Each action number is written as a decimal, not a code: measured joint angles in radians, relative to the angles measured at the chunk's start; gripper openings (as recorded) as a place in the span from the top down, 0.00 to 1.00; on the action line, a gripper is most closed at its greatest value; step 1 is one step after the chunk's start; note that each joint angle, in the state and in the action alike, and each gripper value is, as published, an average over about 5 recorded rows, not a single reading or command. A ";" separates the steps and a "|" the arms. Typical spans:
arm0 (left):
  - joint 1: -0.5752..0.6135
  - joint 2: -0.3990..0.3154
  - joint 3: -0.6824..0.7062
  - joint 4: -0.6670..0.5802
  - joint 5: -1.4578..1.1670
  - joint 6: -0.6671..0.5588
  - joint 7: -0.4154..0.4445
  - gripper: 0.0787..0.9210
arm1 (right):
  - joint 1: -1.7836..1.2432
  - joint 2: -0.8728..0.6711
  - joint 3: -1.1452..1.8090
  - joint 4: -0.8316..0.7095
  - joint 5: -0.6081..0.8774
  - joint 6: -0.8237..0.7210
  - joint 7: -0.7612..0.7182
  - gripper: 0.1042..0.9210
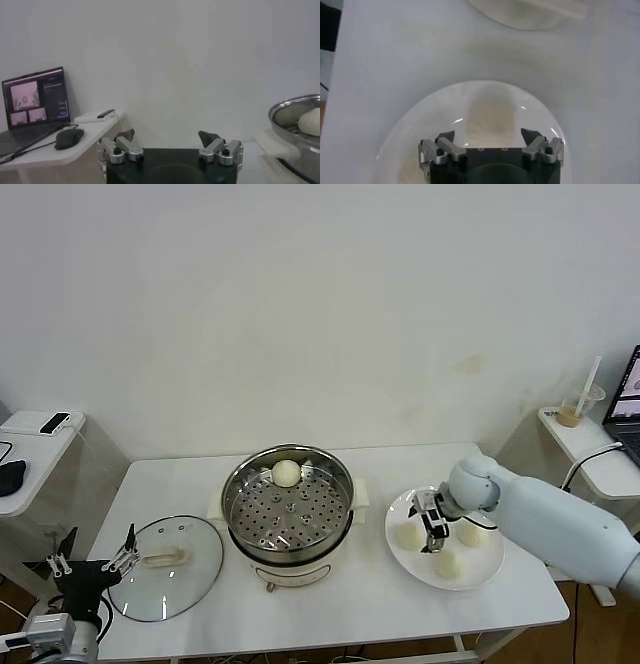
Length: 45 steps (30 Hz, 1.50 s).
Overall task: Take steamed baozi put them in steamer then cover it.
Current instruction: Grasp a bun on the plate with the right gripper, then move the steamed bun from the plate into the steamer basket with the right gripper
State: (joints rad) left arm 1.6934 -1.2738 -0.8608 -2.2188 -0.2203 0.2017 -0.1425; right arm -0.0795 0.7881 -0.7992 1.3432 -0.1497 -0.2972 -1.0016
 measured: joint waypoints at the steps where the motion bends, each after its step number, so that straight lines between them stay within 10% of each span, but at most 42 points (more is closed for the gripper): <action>1: 0.000 0.000 -0.001 0.000 0.000 0.000 0.000 0.12 | -0.004 0.005 0.002 -0.007 -0.003 0.001 0.001 0.12; 21: -0.003 -0.003 -0.003 0.001 0.003 0.000 -0.004 0.12 | -0.005 0.041 0.021 -0.064 -0.009 0.010 -0.032 0.44; 45: -0.013 0.008 -0.001 0.001 -0.007 -0.001 -0.004 0.12 | 0.357 0.028 -0.085 0.010 0.172 -0.028 -0.099 0.42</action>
State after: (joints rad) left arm 1.6801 -1.2653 -0.8619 -2.2177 -0.2277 0.2007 -0.1470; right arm 0.2771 0.8159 -0.8843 1.3529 0.0219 -0.3251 -1.1009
